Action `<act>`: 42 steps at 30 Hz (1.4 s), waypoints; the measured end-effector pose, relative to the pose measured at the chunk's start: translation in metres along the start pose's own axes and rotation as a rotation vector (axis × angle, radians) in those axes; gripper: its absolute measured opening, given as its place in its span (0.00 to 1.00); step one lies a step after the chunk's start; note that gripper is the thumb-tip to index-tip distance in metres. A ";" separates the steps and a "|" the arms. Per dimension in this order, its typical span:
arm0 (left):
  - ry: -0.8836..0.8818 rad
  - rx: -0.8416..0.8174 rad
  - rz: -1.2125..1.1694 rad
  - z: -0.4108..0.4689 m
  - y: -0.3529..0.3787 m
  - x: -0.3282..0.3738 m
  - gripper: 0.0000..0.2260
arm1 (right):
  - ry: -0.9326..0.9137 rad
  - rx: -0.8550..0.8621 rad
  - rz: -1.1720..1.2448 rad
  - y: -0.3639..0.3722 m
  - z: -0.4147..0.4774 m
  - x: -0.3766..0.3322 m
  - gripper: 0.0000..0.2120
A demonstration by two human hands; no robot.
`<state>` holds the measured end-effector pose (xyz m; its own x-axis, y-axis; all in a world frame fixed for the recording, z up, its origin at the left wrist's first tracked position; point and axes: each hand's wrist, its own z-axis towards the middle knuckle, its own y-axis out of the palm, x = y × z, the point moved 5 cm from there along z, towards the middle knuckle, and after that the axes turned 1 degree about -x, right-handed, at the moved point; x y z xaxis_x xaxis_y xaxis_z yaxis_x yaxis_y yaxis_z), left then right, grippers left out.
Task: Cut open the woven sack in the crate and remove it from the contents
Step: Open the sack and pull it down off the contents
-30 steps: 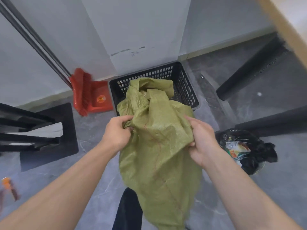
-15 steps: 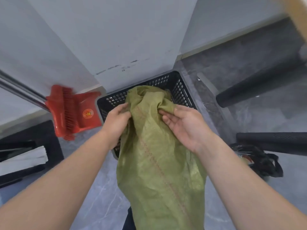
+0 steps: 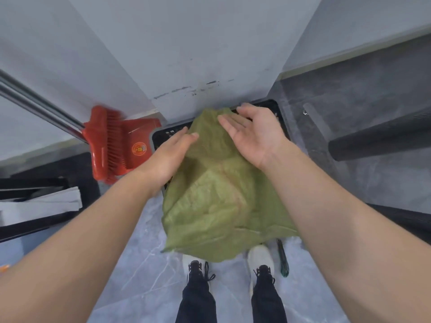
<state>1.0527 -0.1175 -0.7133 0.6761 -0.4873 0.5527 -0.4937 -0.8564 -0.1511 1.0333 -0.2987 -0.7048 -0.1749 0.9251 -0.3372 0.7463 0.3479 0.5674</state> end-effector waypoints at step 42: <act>0.304 0.421 0.268 0.107 0.022 0.060 0.20 | 0.101 0.900 -1.479 -0.229 -0.012 -0.019 0.35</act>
<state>1.1409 -0.1836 -0.7716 0.3400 -0.6786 0.6511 -0.3235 -0.7345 -0.5966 0.8575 -0.3939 -0.8192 -0.9954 -0.0540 -0.0787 0.0202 0.6867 -0.7267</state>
